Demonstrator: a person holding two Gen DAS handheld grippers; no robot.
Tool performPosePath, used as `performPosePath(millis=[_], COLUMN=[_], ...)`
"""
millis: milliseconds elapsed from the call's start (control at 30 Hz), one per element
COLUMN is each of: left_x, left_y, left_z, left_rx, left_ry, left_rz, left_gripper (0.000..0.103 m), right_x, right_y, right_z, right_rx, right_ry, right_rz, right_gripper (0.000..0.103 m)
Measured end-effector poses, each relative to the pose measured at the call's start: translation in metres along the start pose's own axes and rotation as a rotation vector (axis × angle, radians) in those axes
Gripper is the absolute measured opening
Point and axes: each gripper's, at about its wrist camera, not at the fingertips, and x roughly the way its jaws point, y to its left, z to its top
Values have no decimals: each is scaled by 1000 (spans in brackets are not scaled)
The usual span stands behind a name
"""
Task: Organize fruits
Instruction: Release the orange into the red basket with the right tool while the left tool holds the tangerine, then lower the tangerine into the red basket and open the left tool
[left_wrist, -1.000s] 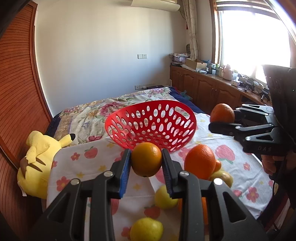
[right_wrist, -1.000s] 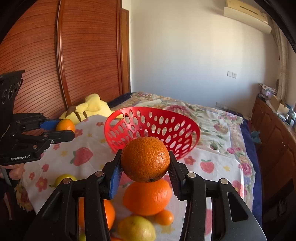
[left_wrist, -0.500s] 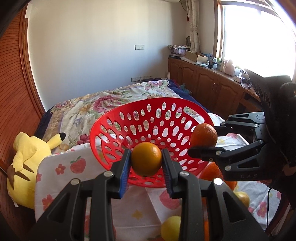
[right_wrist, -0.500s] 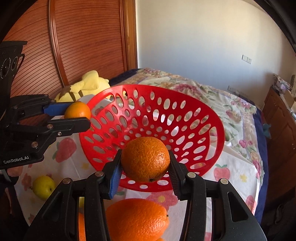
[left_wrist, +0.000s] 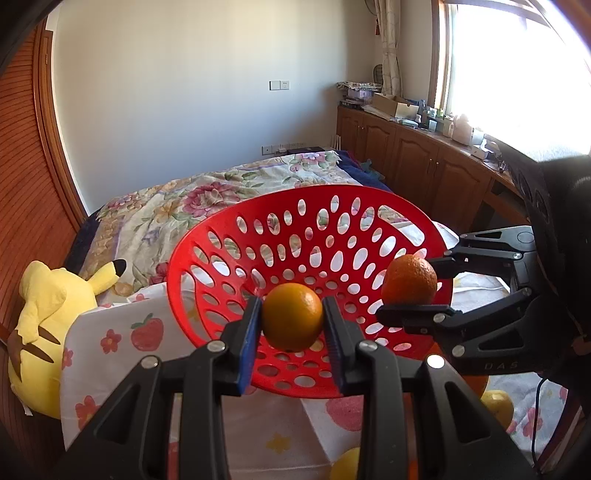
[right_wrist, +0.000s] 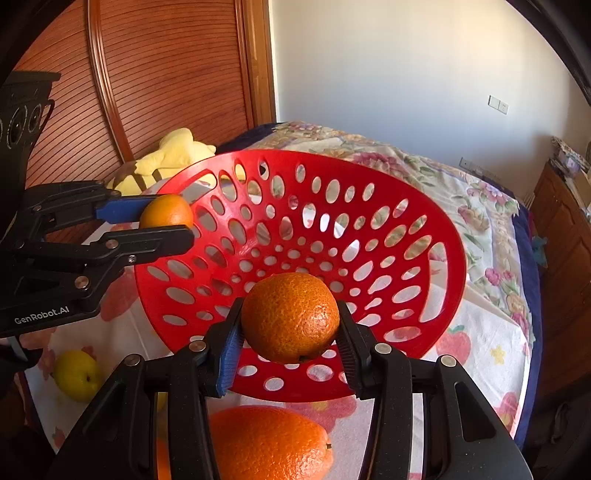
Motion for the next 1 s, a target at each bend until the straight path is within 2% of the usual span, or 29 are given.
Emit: performPosePath(millis=[167, 567, 767, 1000], left_x=[3, 8, -21, -63], left_y=[-5, -12, -16, -14], left_z=[2, 6, -4, -35], left_rx=[13, 33, 24, 23], left_ry=[9, 21, -16, -39], left_rz=[7, 11, -4, 10], left_gripper=[31, 38, 42, 47], right_x=[-6, -44, -67, -87], right_y=[1, -9, -9, 2], right_z=[2, -6, -26, -51], right_rx=[6, 57, 98, 144], right_ry=[-30, -101, -134, -155], right_rz=[-2, -26, -40, -55], right_gripper=[52, 53, 55, 59])
